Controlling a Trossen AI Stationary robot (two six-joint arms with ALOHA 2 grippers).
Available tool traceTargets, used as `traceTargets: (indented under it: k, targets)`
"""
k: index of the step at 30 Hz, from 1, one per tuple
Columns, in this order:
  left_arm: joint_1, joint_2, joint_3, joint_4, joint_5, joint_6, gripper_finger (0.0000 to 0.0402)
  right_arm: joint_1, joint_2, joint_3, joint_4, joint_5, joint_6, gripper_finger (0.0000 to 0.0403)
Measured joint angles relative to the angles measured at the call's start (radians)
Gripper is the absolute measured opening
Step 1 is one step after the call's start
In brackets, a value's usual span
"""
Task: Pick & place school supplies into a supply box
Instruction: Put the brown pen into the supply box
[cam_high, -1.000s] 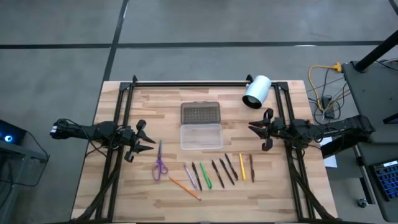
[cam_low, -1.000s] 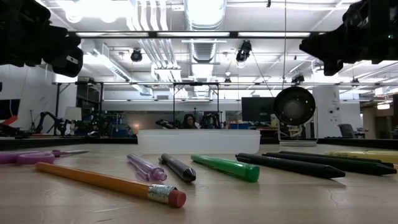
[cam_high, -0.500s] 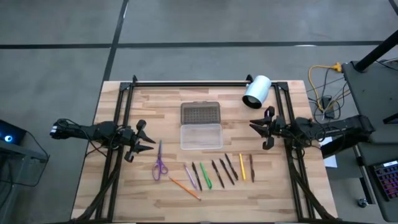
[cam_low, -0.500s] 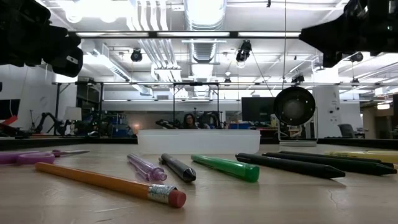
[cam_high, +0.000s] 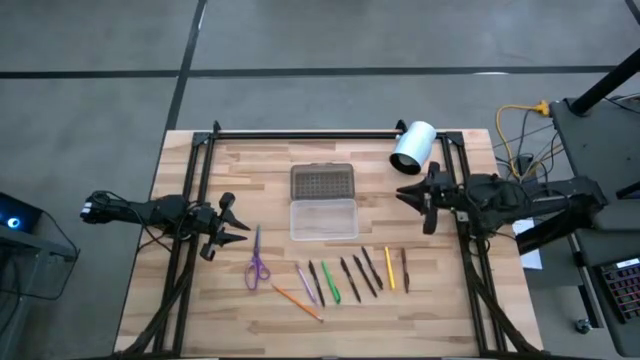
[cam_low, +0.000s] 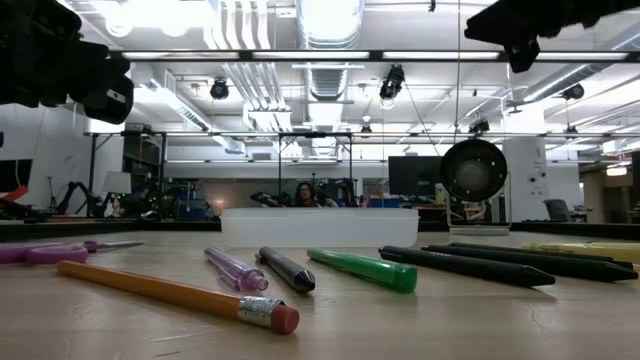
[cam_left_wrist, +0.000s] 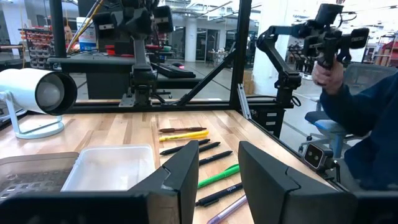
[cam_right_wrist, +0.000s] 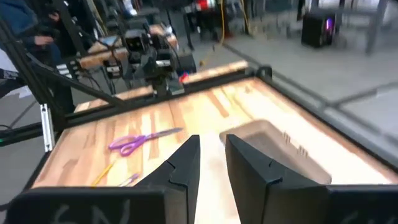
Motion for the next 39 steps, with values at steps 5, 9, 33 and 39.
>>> traceTargets:
  k: [5,9,33,39]
  targets:
    - [0.0,0.0,0.0,0.0,0.0,0.0,0.0099,0.0,0.085,0.12,-0.139,0.0,0.133,0.0068]
    - [0.0,0.0,0.0,0.0,0.0,0.0,0.0099,0.0,0.15,0.21,-0.29,0.0,0.292,0.0068]
    - [0.0,0.0,0.0,0.0,0.0,0.0,0.0099,0.004,0.477,0.572,-0.971,-0.066,0.891,0.0068]
    - [0.0,0.0,0.0,0.0,0.0,0.0,0.0099,0.016,0.557,0.611,-1.025,-0.109,0.996,0.0068]
